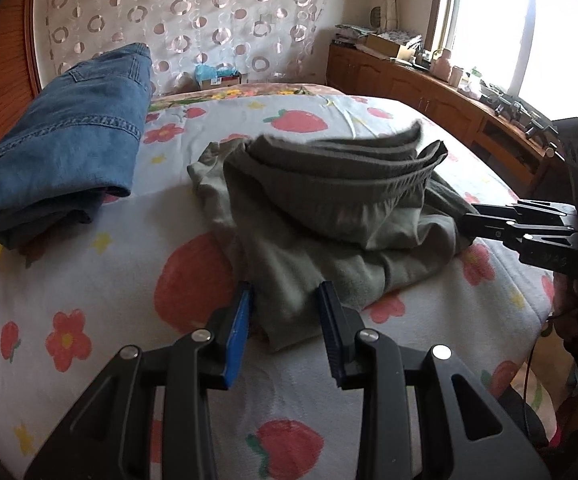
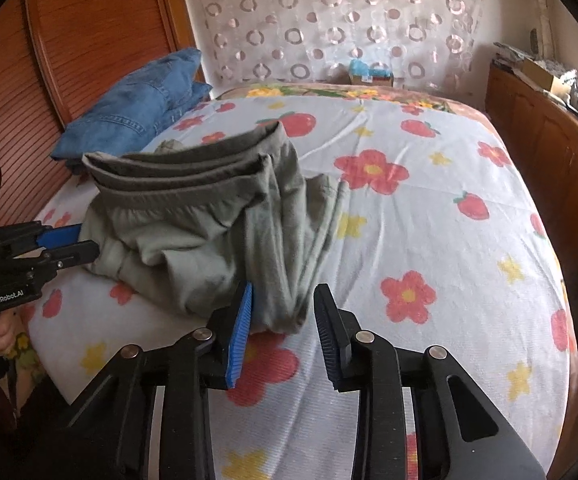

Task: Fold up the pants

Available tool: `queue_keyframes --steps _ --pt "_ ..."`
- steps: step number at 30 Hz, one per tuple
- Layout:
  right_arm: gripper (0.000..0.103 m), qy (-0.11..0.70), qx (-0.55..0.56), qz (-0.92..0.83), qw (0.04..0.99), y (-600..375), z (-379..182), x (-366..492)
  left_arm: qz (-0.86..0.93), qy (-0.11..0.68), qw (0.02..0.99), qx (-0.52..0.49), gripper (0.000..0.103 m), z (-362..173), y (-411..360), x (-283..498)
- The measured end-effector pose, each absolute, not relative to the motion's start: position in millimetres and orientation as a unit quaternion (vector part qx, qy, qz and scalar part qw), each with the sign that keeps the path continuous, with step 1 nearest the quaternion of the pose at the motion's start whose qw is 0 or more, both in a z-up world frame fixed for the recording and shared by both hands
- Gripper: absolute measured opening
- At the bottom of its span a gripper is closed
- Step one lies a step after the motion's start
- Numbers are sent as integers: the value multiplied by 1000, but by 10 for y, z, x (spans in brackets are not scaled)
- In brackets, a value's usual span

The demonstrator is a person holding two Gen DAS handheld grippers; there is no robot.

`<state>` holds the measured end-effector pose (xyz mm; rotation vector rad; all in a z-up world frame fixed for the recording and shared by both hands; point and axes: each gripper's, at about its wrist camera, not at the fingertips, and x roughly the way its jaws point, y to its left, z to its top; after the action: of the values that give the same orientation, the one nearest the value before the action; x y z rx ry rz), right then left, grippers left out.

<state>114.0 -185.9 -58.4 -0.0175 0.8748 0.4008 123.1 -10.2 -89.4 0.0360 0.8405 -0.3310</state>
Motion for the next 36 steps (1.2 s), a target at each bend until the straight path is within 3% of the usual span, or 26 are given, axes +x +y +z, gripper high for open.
queue_keyframes --steps 4,6,12,23,26,30,33,35,36 --pt "24 425 2 201 883 -1896 -607 1147 -159 406 900 18 32 -891 -92 1248" --pt "12 424 2 209 881 -1895 -603 1147 -159 406 900 18 32 -890 -80 1256" --pt "4 410 4 202 889 -1980 -556 1132 -161 404 900 14 33 -899 -60 1261" --pt "6 406 10 184 895 -1990 -579 1145 -163 403 900 13 33 -923 -80 1242" --pt "21 411 23 183 893 -2009 -593 1175 -173 400 900 19 22 -912 -118 1224" --pt "24 424 26 187 886 -1987 -620 1212 -176 394 902 17 13 -884 -134 1226" --pt "22 424 18 188 886 -1962 -621 1205 -176 391 903 13 9 -857 -108 1225" --pt "7 423 14 196 885 -1947 -618 1188 -174 389 904 13 8 -837 -86 1208" --pt "7 419 13 198 886 -1942 -600 1169 -173 386 906 12 8 -821 -69 1183"
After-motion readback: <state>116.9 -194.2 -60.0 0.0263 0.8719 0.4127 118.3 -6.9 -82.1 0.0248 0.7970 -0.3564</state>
